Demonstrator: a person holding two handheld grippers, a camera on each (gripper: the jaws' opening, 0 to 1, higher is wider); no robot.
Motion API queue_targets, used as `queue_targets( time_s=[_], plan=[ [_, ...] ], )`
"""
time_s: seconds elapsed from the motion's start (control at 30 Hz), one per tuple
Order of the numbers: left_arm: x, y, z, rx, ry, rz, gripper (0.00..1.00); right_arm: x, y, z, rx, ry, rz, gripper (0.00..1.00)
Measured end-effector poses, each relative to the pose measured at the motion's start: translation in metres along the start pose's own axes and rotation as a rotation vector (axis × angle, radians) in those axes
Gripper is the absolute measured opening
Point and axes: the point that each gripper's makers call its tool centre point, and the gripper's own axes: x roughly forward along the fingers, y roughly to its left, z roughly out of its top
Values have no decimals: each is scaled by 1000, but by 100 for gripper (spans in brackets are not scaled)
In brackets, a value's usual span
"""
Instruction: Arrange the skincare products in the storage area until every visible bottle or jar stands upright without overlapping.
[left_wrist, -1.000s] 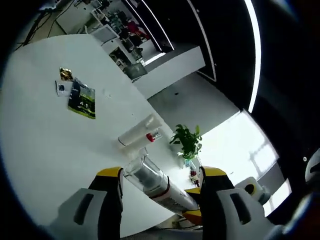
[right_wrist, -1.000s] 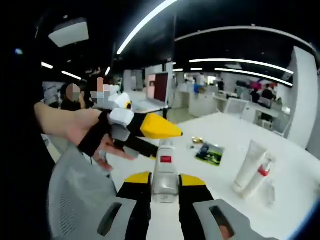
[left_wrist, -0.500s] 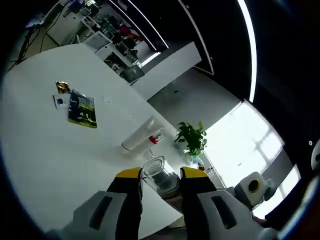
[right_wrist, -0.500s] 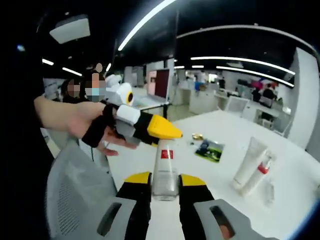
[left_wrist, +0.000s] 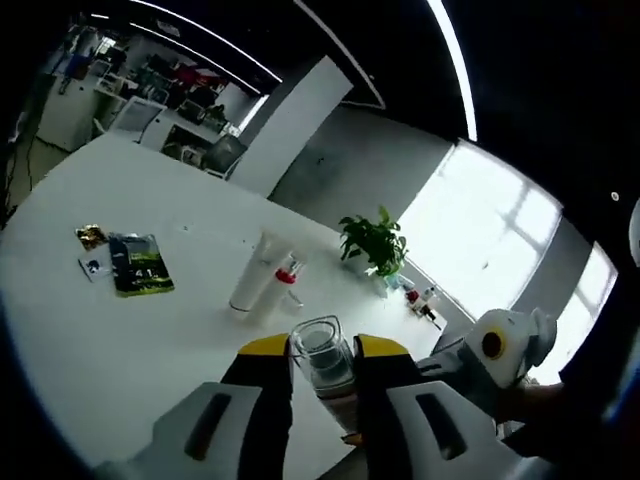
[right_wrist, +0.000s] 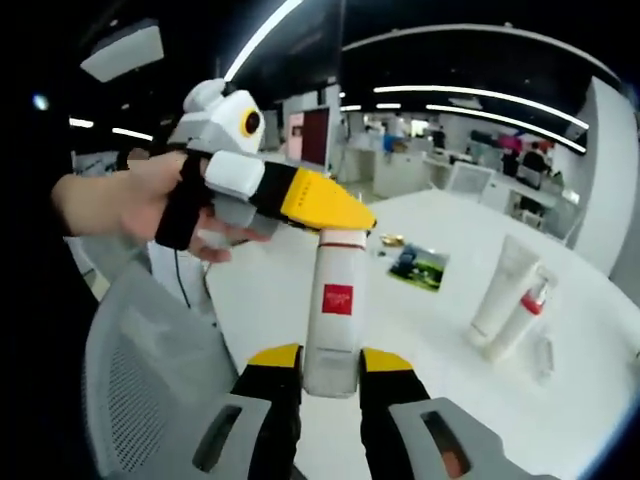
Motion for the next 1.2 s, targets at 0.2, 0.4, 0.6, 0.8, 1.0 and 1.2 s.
queue_targets(
  time_s=[0.2, 0.4, 0.6, 0.8, 1.0, 1.2],
  plan=[
    [7, -14, -4, 176, 59, -25, 16, 5, 0, -10, 71, 31, 0, 13],
    [15, -26, -16, 405, 133, -46, 15, 6, -4, -11, 89, 28, -20, 13],
    [20, -34, -23, 474, 148, -95, 15, 2, -9, -3, 85, 10, -41, 17],
    [20, -48, -25, 483, 154, -254, 15, 0, 0, 6, 8, -28, 105, 30],
    [14, -53, -19, 540, 169, -360, 15, -12, 4, 8, -70, -35, 317, 29],
    [11, -59, -16, 603, 176, -464, 14, -12, -5, 25, -116, -119, 434, 26]
  ],
)
